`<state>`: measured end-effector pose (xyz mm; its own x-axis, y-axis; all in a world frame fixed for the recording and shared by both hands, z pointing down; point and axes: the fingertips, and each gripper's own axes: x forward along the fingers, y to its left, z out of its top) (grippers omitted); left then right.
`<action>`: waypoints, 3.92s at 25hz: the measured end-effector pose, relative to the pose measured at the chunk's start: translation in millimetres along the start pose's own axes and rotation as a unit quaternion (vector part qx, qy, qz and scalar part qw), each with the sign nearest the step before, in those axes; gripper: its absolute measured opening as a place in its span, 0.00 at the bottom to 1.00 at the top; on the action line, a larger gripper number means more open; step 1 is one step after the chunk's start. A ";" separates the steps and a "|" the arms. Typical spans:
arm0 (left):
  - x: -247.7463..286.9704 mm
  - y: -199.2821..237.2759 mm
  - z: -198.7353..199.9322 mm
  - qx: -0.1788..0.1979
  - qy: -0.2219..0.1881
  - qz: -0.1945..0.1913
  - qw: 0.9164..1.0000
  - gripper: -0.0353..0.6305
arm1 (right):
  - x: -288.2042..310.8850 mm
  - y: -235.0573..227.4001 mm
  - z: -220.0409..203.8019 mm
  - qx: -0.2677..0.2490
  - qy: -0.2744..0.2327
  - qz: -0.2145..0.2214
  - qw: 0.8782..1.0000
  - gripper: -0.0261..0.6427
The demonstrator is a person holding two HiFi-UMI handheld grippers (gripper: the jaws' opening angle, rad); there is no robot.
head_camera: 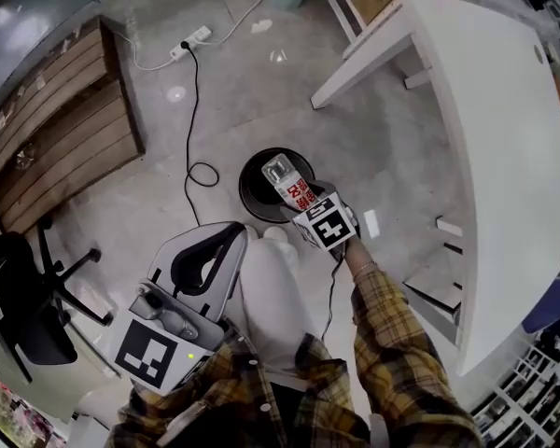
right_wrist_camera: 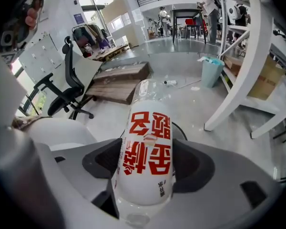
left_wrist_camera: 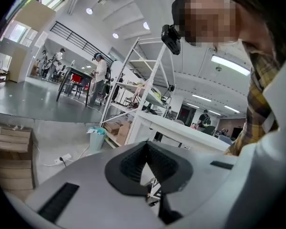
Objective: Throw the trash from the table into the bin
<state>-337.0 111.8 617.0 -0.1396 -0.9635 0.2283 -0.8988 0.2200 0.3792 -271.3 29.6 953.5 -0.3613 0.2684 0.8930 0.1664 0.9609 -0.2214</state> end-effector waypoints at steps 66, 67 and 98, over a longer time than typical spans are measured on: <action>10.3 -266.1 222.0 0.078 0.014 -0.235 0.969 0.06 | -530.7 80.7 107.8 0.181 -0.375 -0.118 0.901 0.23; 12.9 -276.9 224.1 0.081 0.012 -0.243 0.967 0.06 | -548.9 78.6 102.4 0.177 -0.386 -0.139 0.895 0.20; 49.7 -585.1 184.4 0.149 0.041 -0.512 0.845 0.06 | -804.9 84.6 -127.9 0.267 -0.487 -0.444 0.703 0.04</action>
<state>105.2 -92.9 241.1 0.7928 -0.6093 -0.0167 -0.5977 -0.7824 0.1751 150.9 -113.9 266.1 -0.6052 -0.7841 0.1379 -0.7961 0.5980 -0.0931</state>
